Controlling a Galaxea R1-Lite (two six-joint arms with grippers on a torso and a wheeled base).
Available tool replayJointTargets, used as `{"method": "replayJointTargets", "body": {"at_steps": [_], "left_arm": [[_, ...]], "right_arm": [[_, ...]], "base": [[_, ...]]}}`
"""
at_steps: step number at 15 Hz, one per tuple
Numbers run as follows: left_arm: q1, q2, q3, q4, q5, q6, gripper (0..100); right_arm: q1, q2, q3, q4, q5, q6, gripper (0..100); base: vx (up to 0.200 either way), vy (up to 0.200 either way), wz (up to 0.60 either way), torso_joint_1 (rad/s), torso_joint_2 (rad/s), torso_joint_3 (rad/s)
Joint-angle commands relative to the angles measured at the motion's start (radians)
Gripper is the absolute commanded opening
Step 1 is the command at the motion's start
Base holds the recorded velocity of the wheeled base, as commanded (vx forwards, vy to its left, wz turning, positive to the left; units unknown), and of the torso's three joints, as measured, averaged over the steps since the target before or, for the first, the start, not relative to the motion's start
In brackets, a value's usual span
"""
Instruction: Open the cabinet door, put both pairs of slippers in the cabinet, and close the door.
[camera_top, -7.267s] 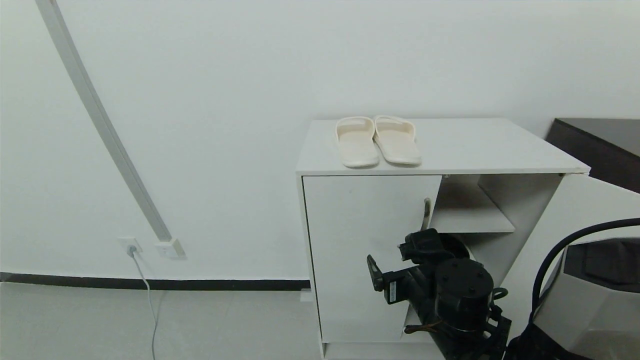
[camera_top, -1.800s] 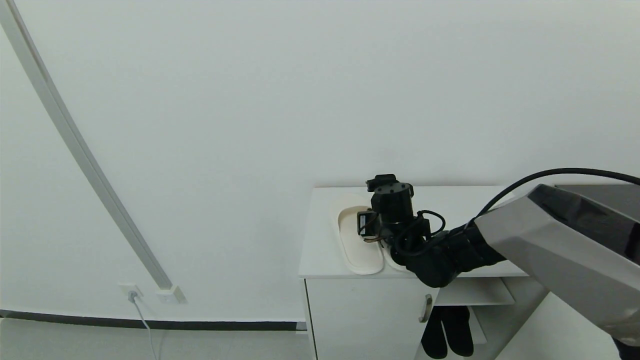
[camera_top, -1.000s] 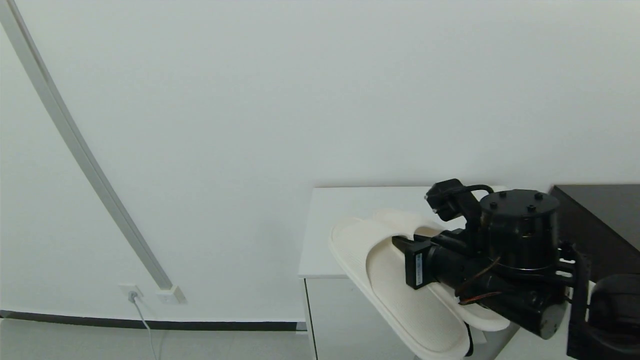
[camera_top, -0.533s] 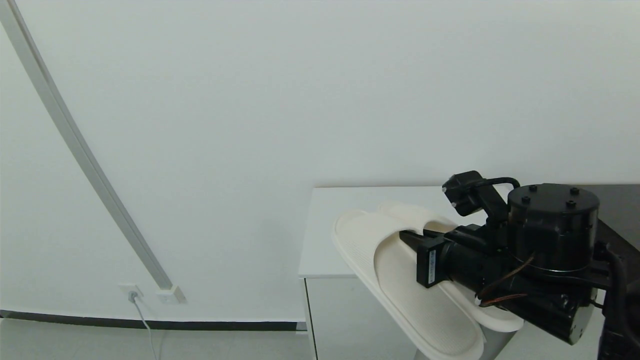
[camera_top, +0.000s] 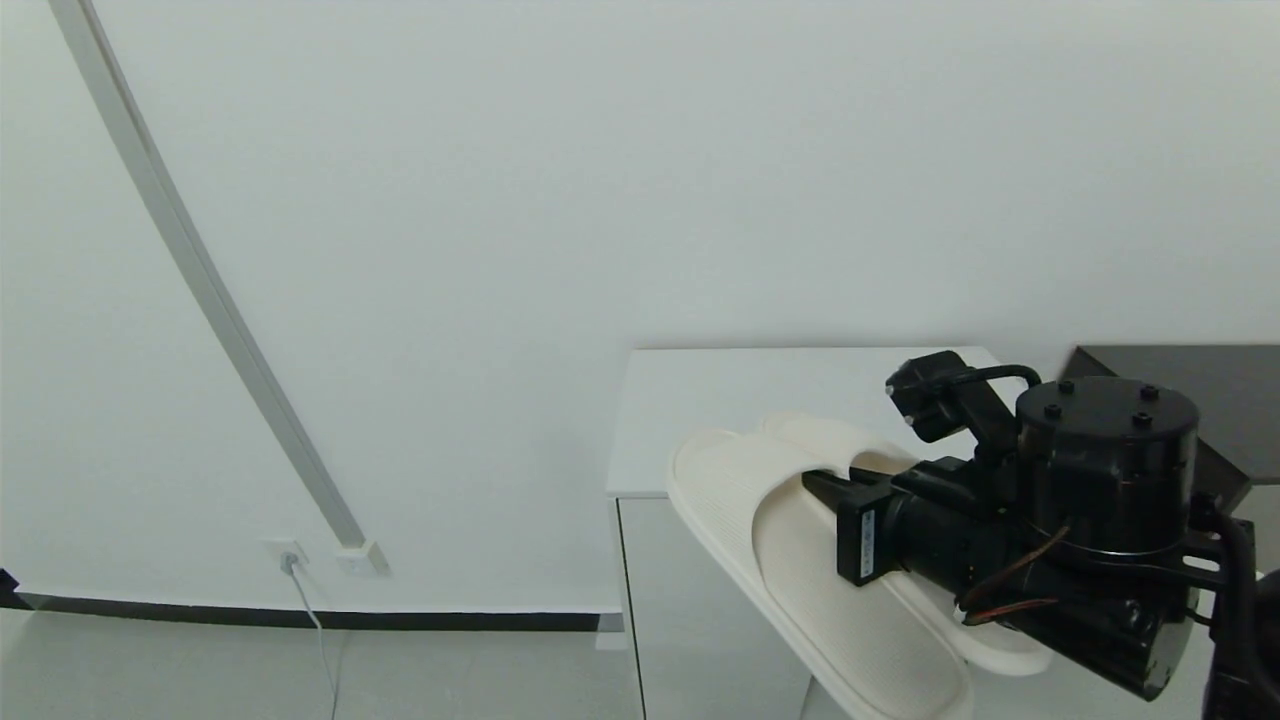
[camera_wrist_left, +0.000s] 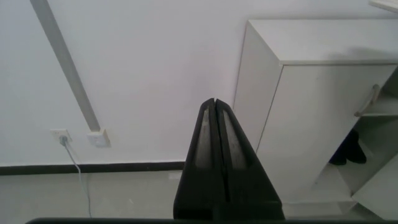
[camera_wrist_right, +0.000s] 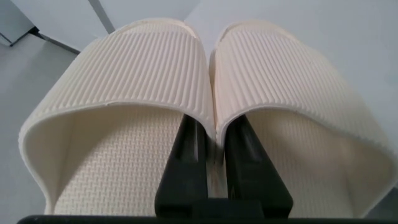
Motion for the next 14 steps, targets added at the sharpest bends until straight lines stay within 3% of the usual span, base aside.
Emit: {"method": "replayJointTargets", "body": {"at_steps": [1, 14], "left_arm": [[0.000, 0.001, -0.001, 0.000, 0.000, 0.000, 0], [0.000, 0.001, 0.000, 0.000, 0.000, -0.003, 0]], "right_arm": [[0.003, 0.007, 0.005, -0.001, -0.005, -0.005, 0], [0.011, 0.024, 0.025, -0.006, -0.010, -0.013, 0]], "base": [[-0.200, 0.000, 0.00, -0.002, 0.00, 0.007], [0.000, 0.000, 0.00, 0.004, 0.00, 0.000]]}}
